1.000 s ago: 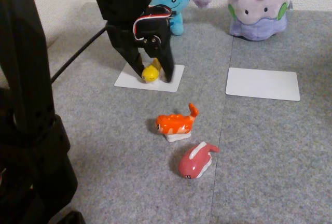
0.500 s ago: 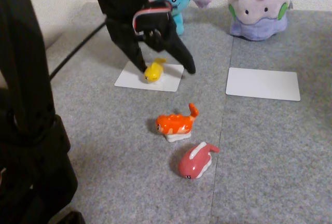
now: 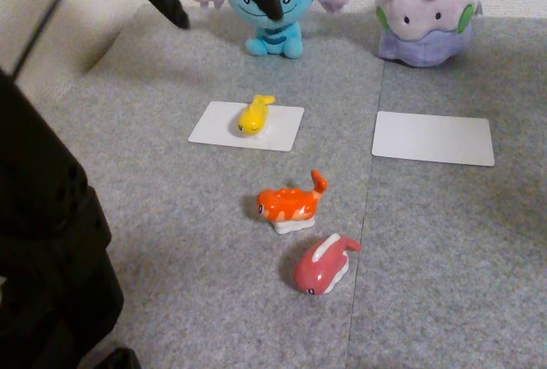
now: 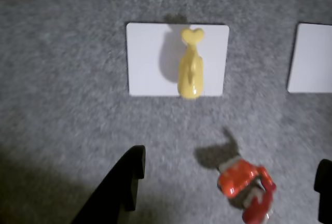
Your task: Wooper wants to eat egg sudhi, and Goomy wants to eat shrimp sushi
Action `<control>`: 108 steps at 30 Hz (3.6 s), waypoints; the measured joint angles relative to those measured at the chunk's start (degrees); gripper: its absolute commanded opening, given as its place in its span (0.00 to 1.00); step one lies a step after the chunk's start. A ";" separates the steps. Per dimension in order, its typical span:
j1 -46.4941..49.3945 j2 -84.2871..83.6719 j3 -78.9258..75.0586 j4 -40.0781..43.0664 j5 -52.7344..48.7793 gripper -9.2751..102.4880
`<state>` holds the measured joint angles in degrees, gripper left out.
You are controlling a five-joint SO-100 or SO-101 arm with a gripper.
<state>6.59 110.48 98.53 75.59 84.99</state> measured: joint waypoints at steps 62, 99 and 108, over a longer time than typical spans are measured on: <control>16.88 13.10 39.90 -21.53 17.23 0.42; 17.40 -0.35 45.88 -34.37 16.79 0.40; 18.11 -0.62 45.70 -34.98 16.79 0.19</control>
<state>24.70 109.86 144.23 40.61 101.78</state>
